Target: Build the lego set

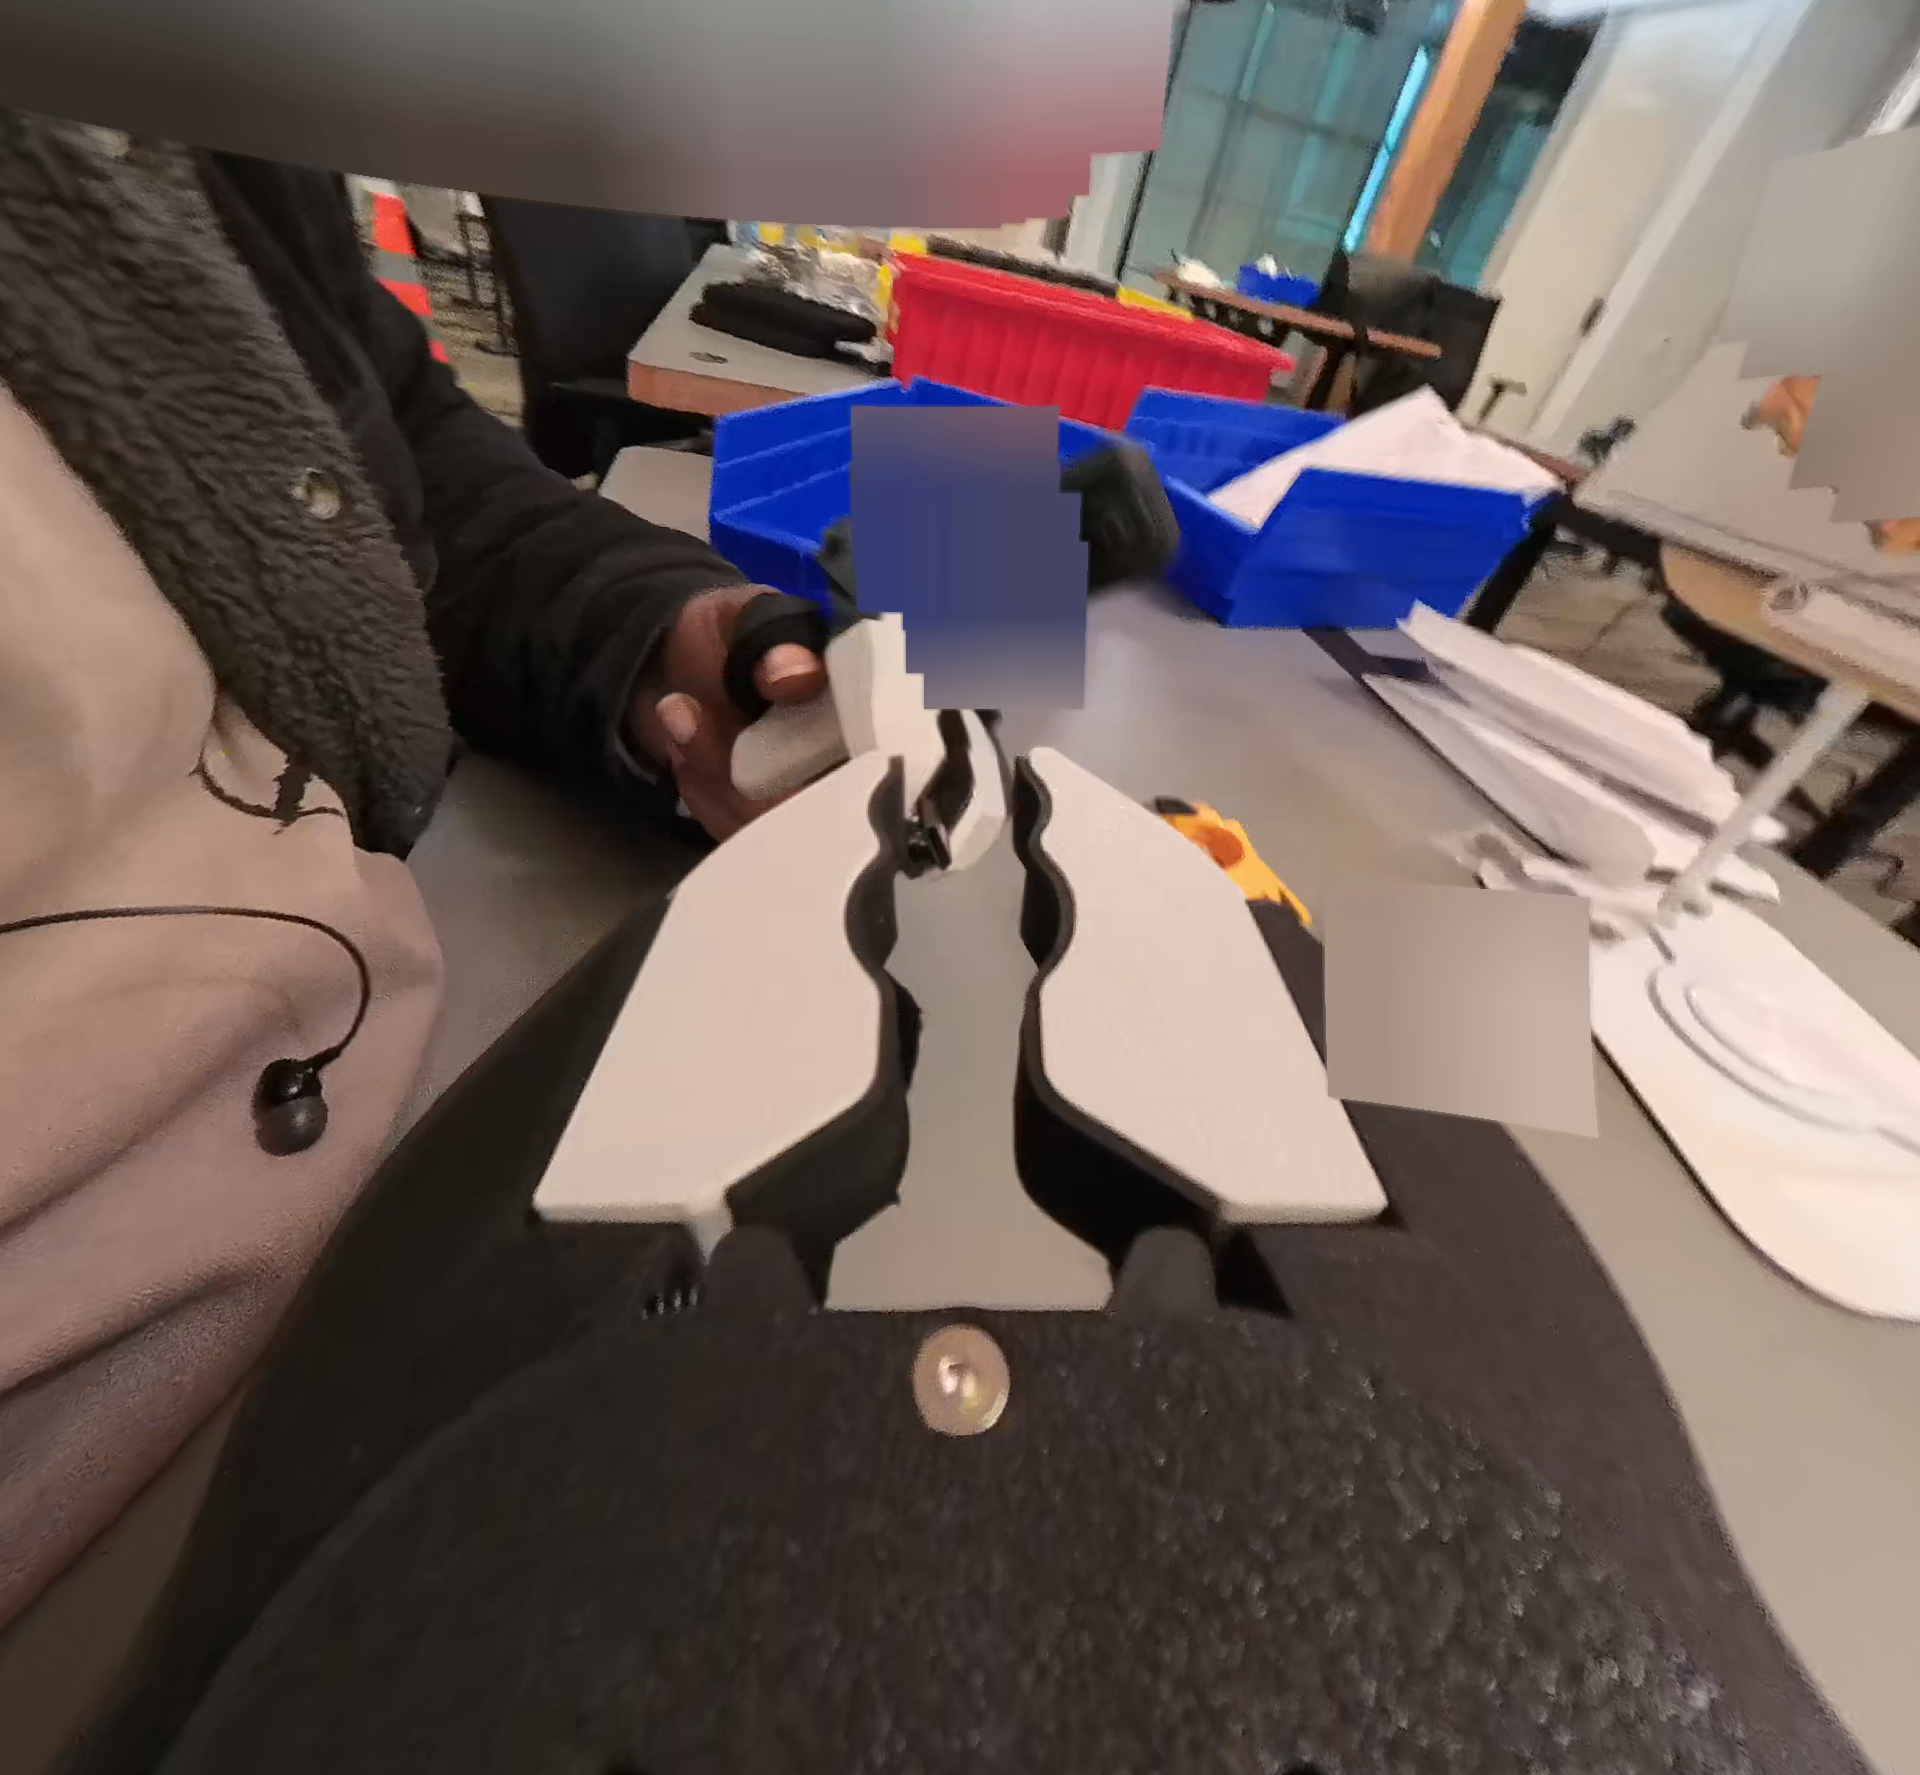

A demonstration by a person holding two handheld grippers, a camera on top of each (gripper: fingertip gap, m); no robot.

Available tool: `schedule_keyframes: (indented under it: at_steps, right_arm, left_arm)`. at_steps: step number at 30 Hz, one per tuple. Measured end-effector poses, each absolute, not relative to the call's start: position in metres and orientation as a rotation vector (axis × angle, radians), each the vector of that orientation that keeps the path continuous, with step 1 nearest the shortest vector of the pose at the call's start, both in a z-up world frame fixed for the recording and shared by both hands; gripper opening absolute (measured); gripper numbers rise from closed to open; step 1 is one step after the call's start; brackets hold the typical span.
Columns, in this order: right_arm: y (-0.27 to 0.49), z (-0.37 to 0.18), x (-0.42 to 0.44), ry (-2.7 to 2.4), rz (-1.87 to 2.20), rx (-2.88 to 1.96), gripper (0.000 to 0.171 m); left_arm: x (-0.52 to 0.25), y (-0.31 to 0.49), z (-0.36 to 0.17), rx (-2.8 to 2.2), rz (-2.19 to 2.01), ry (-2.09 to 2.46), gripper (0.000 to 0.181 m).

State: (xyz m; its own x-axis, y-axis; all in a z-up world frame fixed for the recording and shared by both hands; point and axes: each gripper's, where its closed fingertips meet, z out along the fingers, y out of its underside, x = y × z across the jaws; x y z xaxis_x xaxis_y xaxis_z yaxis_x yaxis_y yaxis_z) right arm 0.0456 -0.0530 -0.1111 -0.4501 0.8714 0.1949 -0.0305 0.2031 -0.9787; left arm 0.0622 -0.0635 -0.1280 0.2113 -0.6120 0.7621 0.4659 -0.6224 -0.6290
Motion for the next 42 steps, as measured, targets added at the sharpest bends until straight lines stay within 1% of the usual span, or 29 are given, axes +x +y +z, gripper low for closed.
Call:
schedule_keyframes:
  at_steps: [5, 9, 11, 15, 24, 28, 31, 33, 35, 39, 42]
  right_arm:
    - [-0.043, -0.134, 0.036, -1.715, 1.33, -1.061, 0.016]
    - [-0.041, -0.137, 0.029, -1.662, 1.363, -1.176, 0.015]
    - [-0.041, -0.142, 0.027, -1.665, 1.358, -1.213, 0.015]
    - [-0.044, -0.144, 0.028, -1.683, 1.383, -1.216, 0.013]
    - [-0.055, -0.141, 0.04, -1.768, 1.524, -1.15, 0.01]
    - [-0.056, -0.14, 0.041, -1.764, 1.598, -1.194, 0.011]
    - [-0.058, -0.145, 0.04, -1.782, 1.589, -1.23, 0.016]
    - [-0.06, -0.145, 0.041, -1.788, 1.591, -1.212, 0.01]
    - [-0.061, -0.145, 0.041, -1.791, 1.591, -1.203, 0.009]
    - [-0.063, -0.142, 0.043, -1.796, 1.633, -1.213, 0.016]
    - [-0.061, -0.143, 0.042, -1.787, 1.616, -1.232, 0.017]
  left_arm:
    - [0.041, -0.049, -0.144, -1.764, -0.914, 0.286, 0.008]
    - [0.033, -0.045, -0.151, -1.794, -0.582, 0.389, 0.009]
    - [0.034, -0.045, -0.152, -1.789, -0.493, 0.428, 0.009]
    - [0.035, -0.046, -0.151, -1.776, -0.429, 0.467, 0.009]
    - [0.044, -0.053, -0.145, -1.717, -0.541, 0.539, 0.009]
    - [0.046, -0.053, -0.143, -1.695, -0.506, 0.573, 0.009]
    - [0.046, -0.051, -0.14, -1.668, -0.429, 0.606, 0.009]
    - [0.046, -0.05, -0.141, -1.667, -0.391, 0.631, 0.009]
    - [0.045, -0.049, -0.141, -1.662, -0.374, 0.645, 0.009]
    - [0.045, -0.046, -0.142, -1.653, -0.309, 0.678, 0.009]
    - [0.046, -0.046, -0.144, -1.649, -0.26, 0.713, 0.008]
